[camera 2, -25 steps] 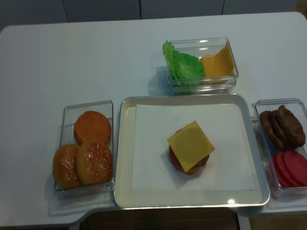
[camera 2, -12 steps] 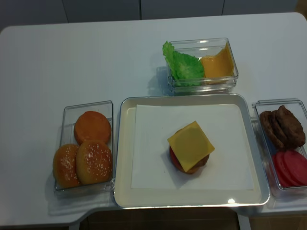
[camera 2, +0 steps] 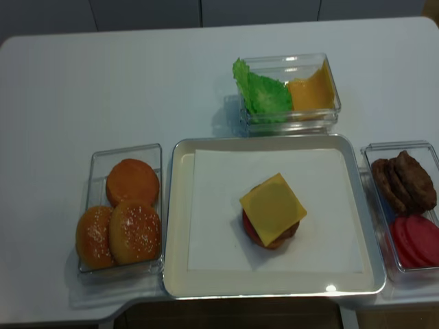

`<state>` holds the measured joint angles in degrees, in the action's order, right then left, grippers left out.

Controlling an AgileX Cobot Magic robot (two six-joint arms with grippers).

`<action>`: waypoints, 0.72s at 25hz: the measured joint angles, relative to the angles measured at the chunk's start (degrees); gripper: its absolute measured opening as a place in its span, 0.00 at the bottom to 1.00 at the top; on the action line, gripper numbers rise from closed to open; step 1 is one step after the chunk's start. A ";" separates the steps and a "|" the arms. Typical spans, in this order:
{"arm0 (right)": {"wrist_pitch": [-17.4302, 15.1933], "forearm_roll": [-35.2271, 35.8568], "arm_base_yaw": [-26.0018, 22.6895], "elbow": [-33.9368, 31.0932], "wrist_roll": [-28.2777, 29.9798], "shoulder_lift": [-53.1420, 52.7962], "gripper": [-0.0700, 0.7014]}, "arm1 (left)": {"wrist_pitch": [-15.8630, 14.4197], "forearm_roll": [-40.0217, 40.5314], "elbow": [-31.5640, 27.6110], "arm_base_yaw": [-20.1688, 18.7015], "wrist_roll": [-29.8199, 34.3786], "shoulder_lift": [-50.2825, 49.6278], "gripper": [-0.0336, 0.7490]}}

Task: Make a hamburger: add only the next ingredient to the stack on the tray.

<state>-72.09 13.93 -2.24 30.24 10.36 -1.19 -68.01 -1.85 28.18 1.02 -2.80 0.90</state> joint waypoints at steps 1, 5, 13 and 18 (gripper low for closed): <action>0.38 0.00 0.00 -0.44 0.13 0.00 0.59 | 0.00 0.00 0.00 0.00 0.00 0.00 0.58; 1.46 -0.76 0.00 -1.18 0.15 0.00 0.59 | 0.00 0.00 0.00 0.00 0.00 0.00 0.58; 3.75 -4.81 0.00 -1.55 0.04 0.00 0.59 | 0.00 0.00 0.00 0.00 0.00 0.00 0.58; 5.87 -5.01 0.00 -2.85 -1.09 0.00 0.59 | 0.00 0.00 0.00 0.00 0.00 0.00 0.58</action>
<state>-66.22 8.92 -2.24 27.39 9.27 -1.19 -68.01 -1.85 28.18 1.02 -2.80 0.90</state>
